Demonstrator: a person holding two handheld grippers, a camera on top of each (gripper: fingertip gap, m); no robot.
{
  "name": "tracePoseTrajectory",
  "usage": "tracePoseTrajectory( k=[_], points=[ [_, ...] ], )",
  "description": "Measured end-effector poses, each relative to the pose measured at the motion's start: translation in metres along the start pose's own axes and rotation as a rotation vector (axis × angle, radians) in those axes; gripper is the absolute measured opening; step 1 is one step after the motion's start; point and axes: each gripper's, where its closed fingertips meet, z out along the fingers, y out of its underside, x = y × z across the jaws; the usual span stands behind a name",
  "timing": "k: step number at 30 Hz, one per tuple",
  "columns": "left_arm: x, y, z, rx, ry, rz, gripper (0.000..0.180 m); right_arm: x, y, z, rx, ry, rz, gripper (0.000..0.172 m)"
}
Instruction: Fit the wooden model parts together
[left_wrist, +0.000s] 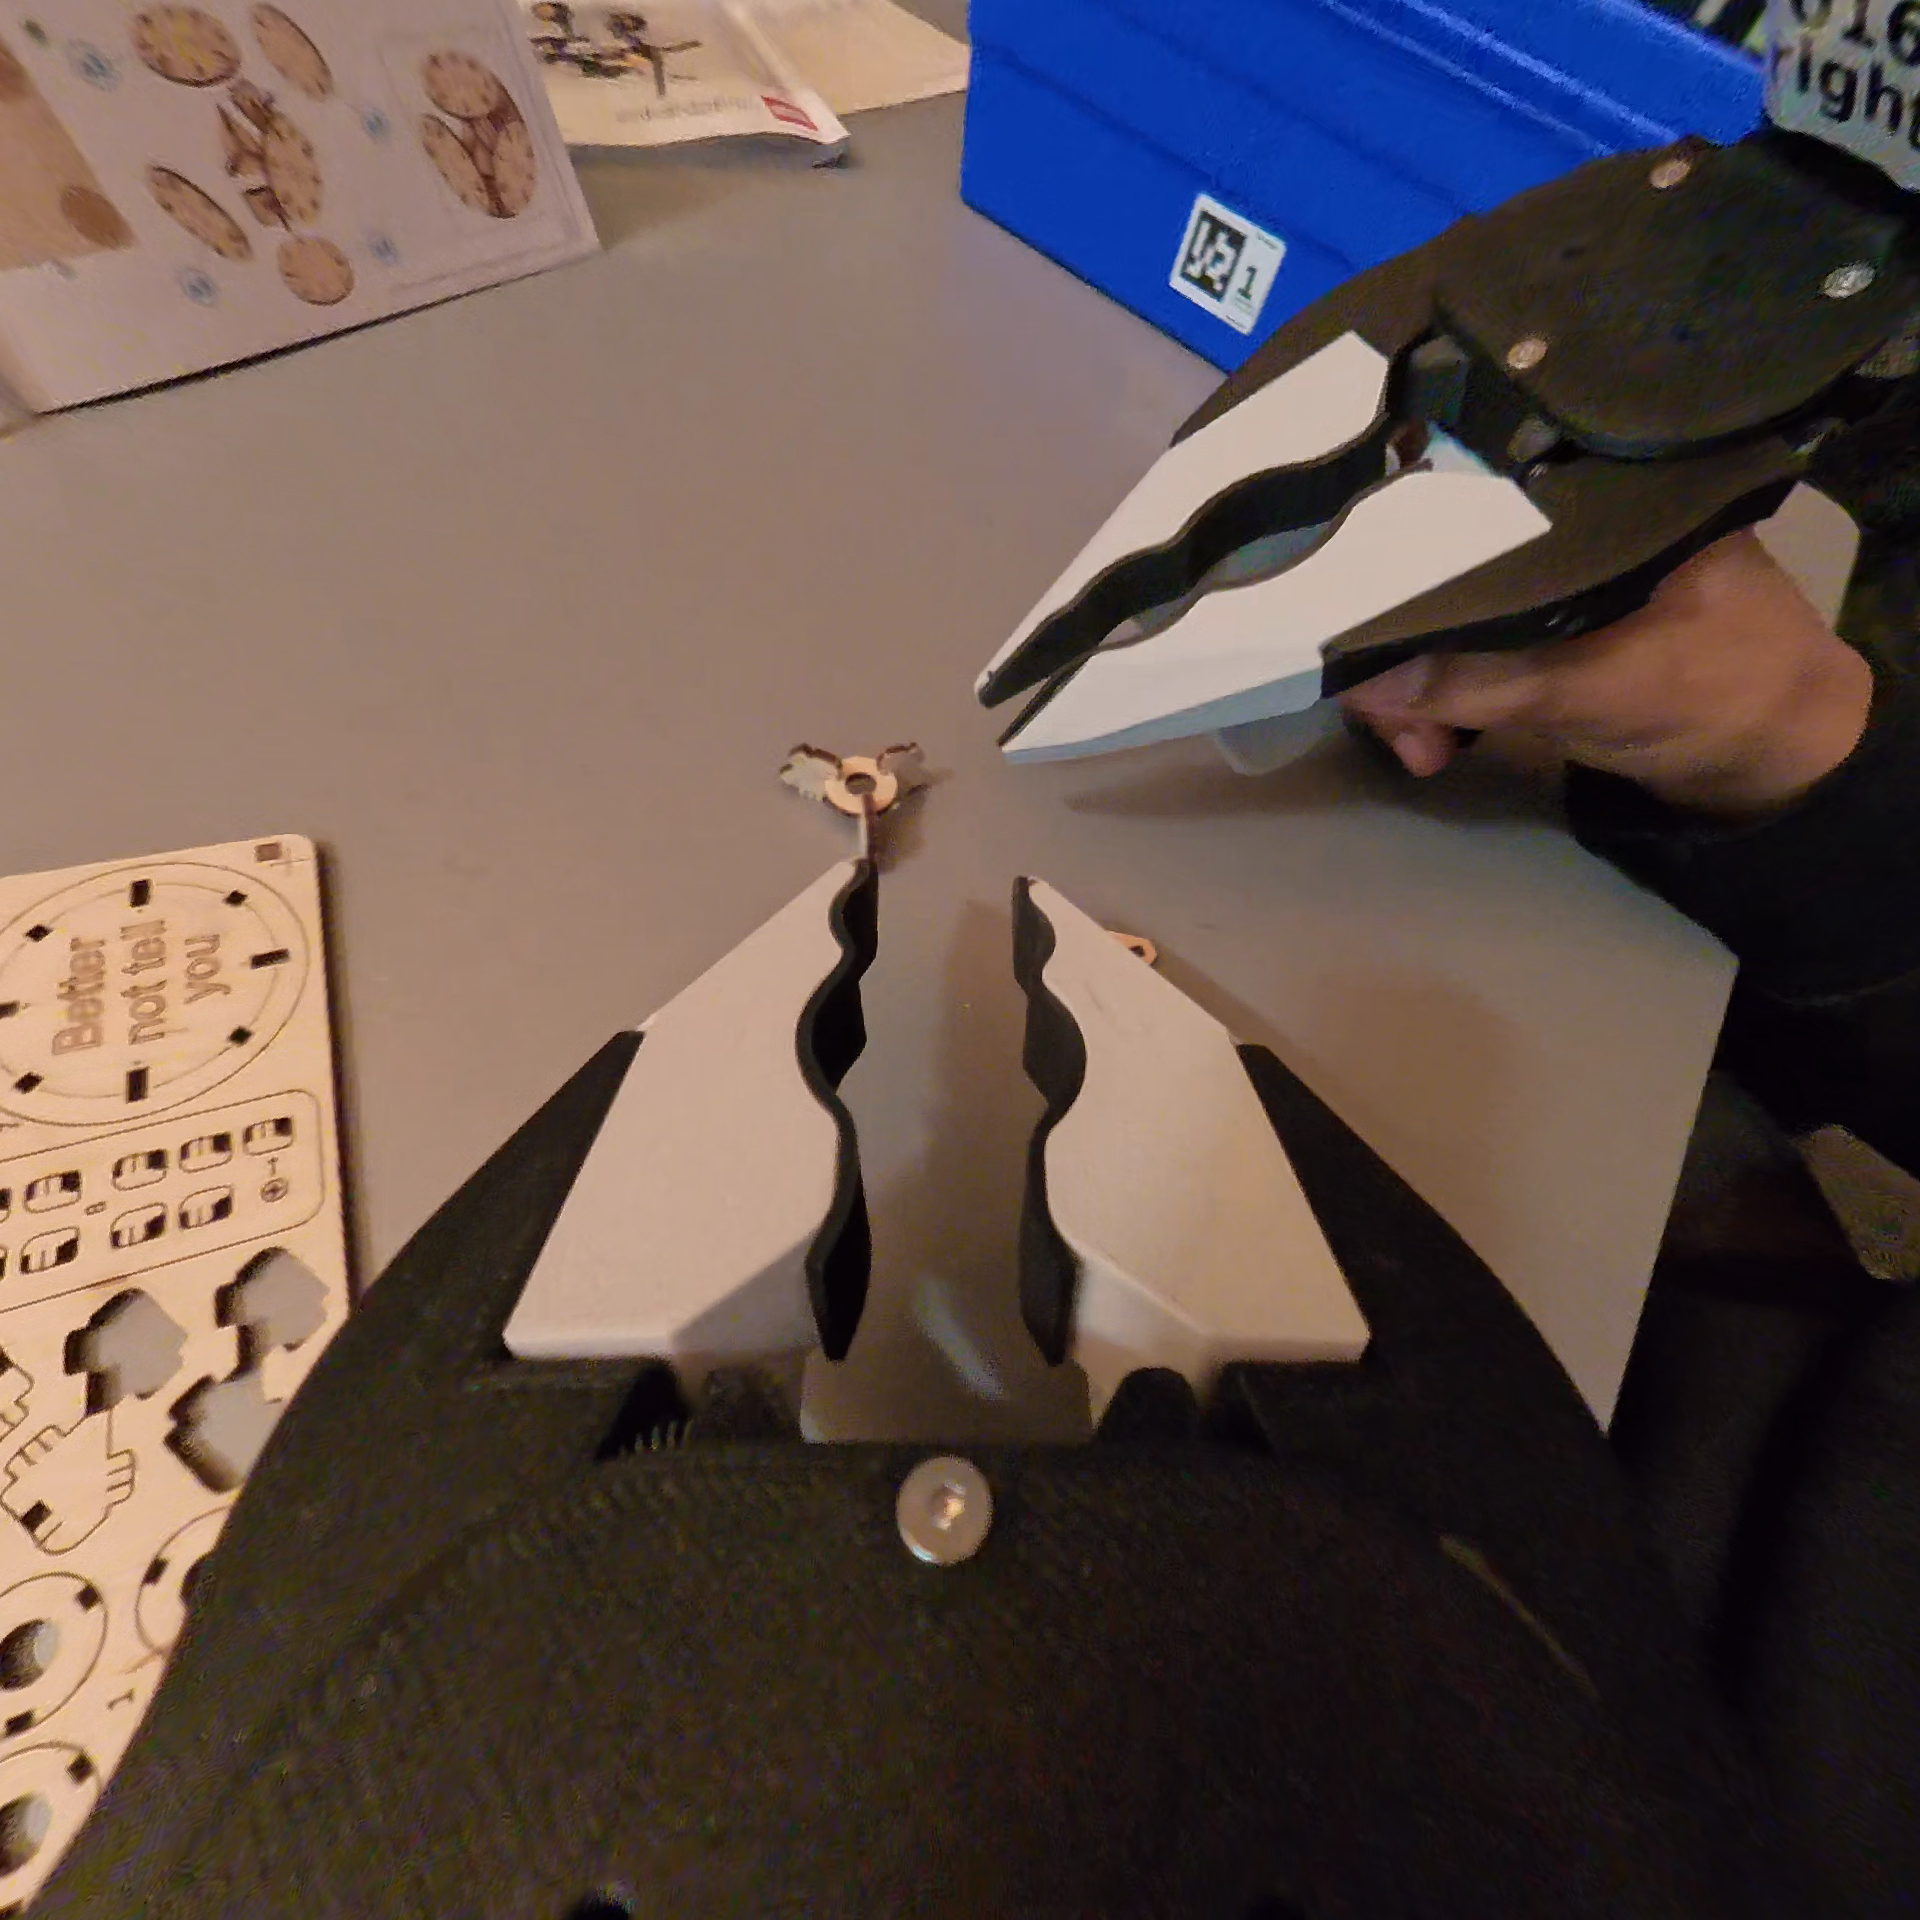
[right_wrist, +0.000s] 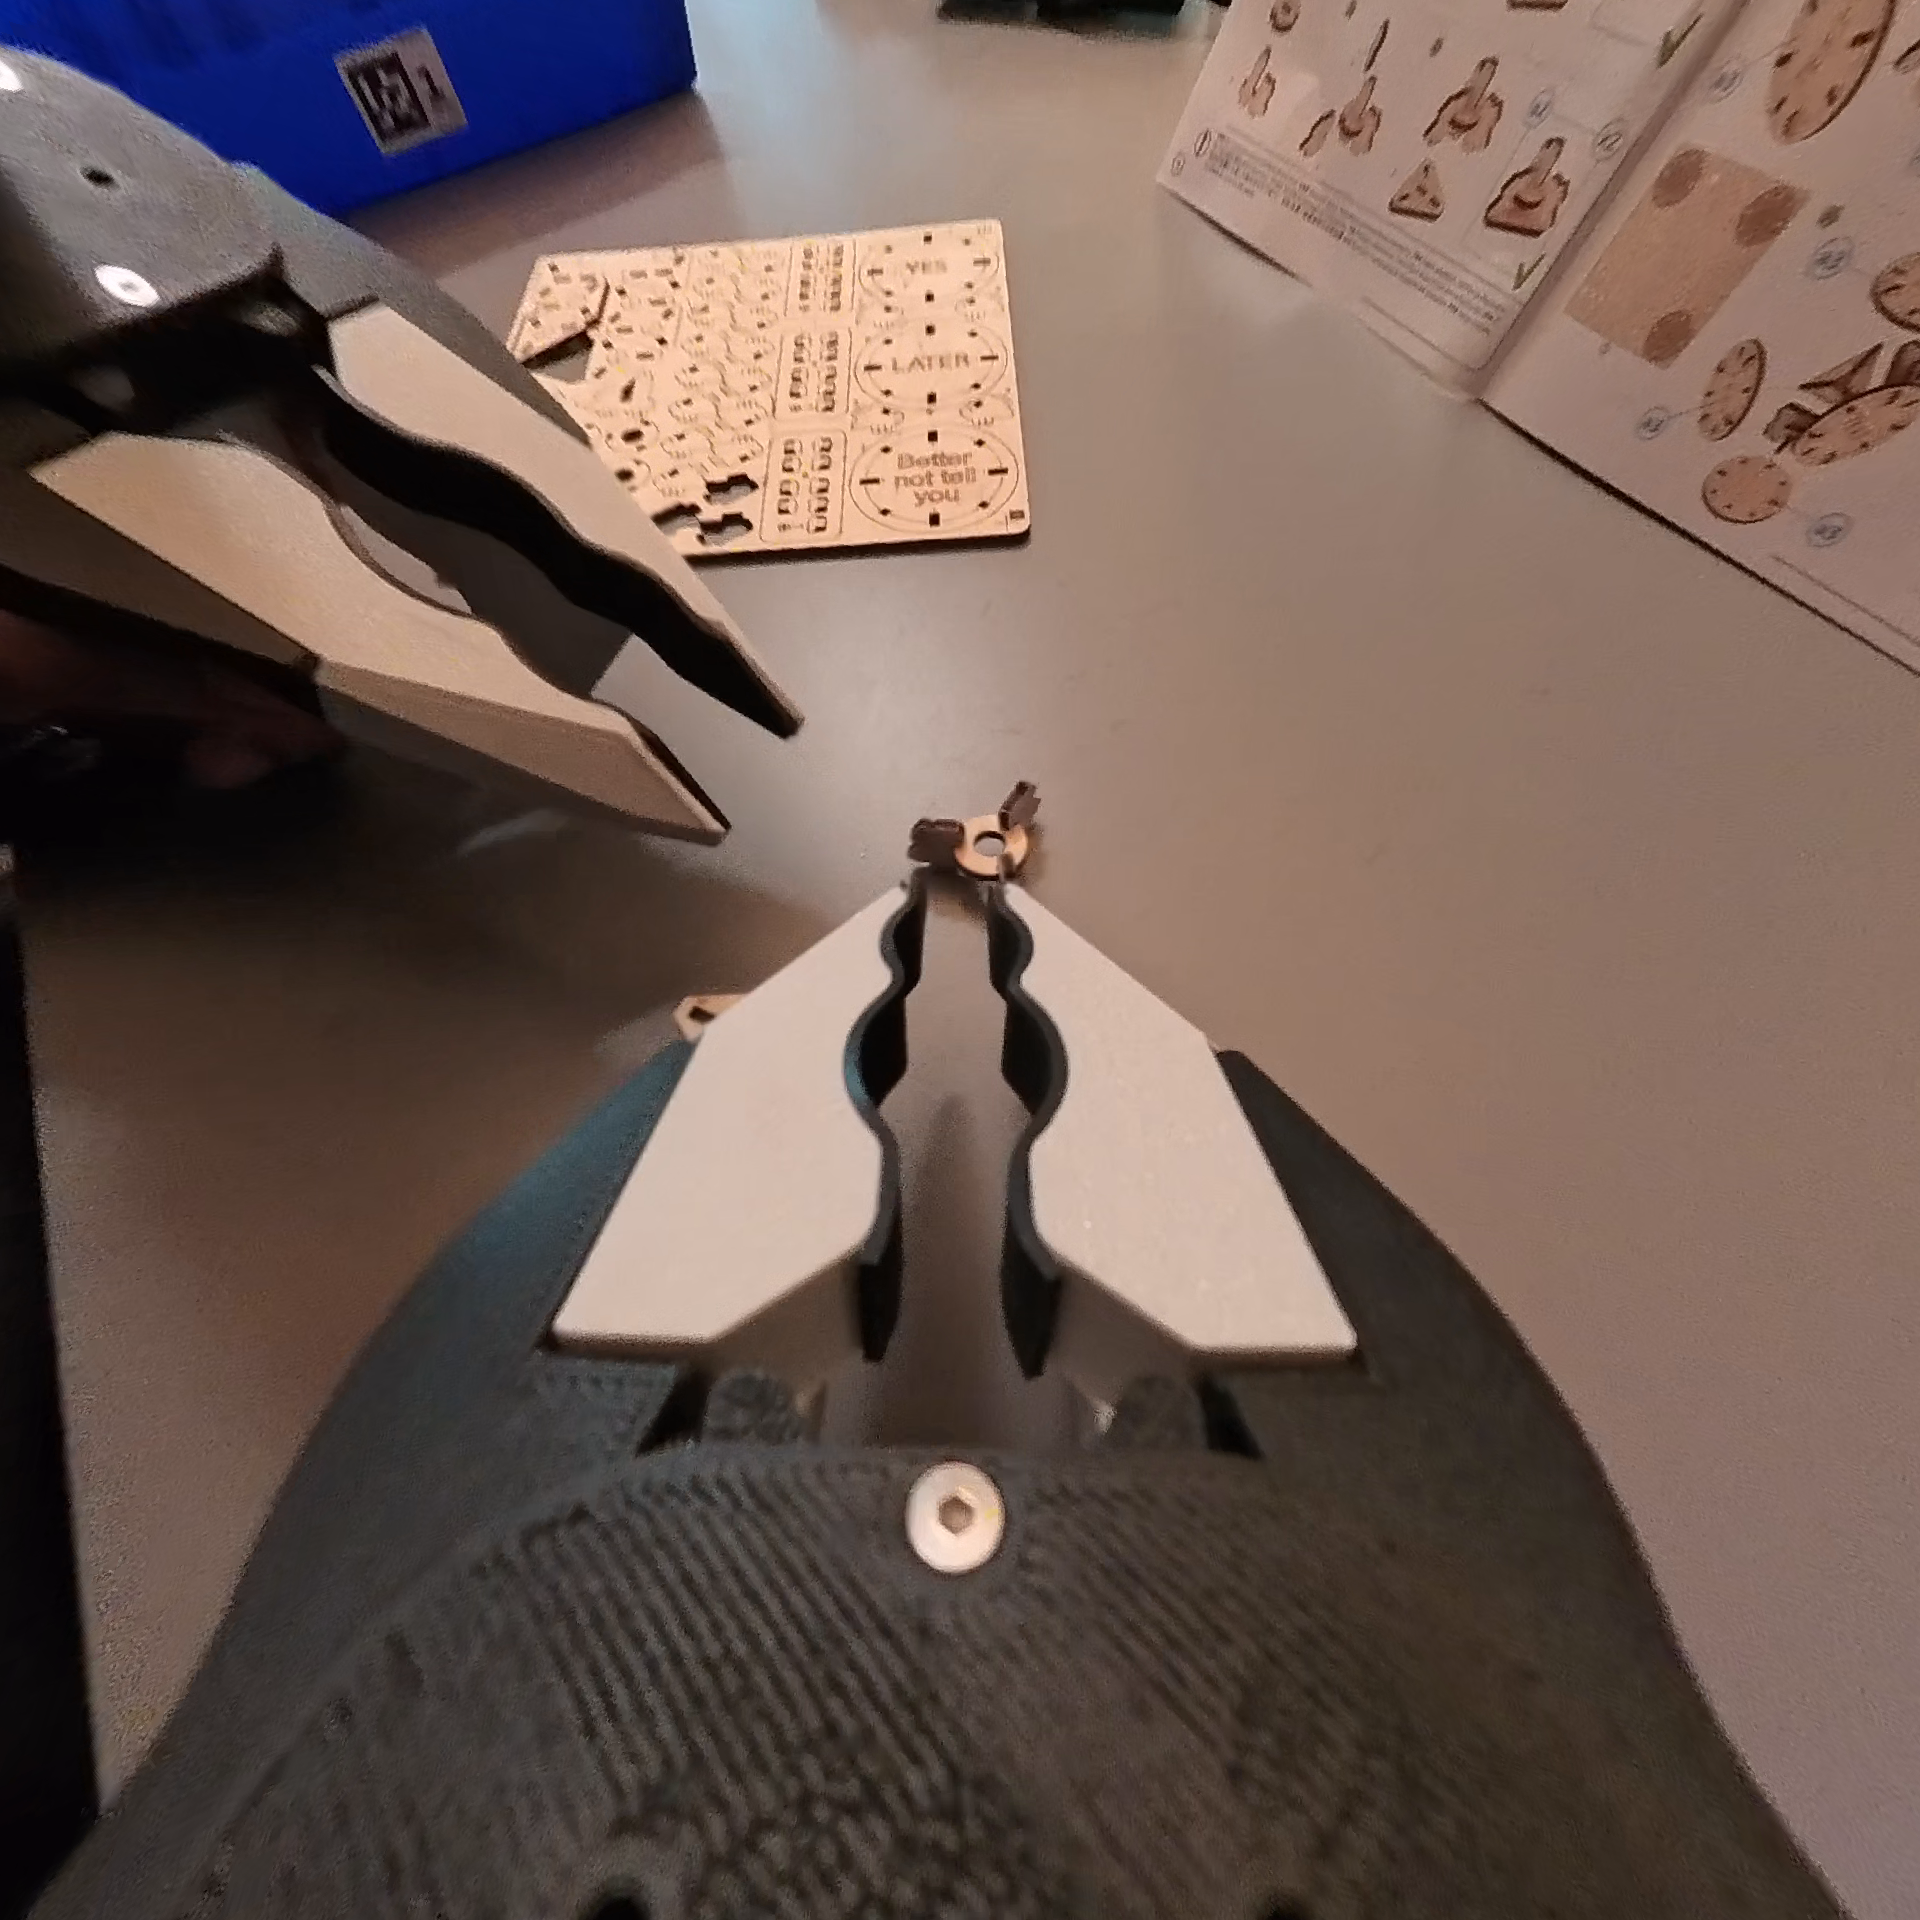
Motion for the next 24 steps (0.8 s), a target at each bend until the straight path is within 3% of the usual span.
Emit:
tracePoseTrajectory(
  k=[8,17,24],
  points=[
    [-0.001,0.010,0.007,-0.077,-0.004,0.004,0.025,0.012,0.003,0.016,-0.042,0.001,0.000,0.011],
    [-0.006,0.005,0.002,-0.027,0.078,-0.136,0.025,0.012,0.008,0.023,-0.090,-0.008,-0.015,0.011],
    [-0.006,0.004,0.002,-0.023,0.103,-0.163,0.025,0.012,0.006,0.021,-0.075,0.003,-0.027,0.000]
  ],
)
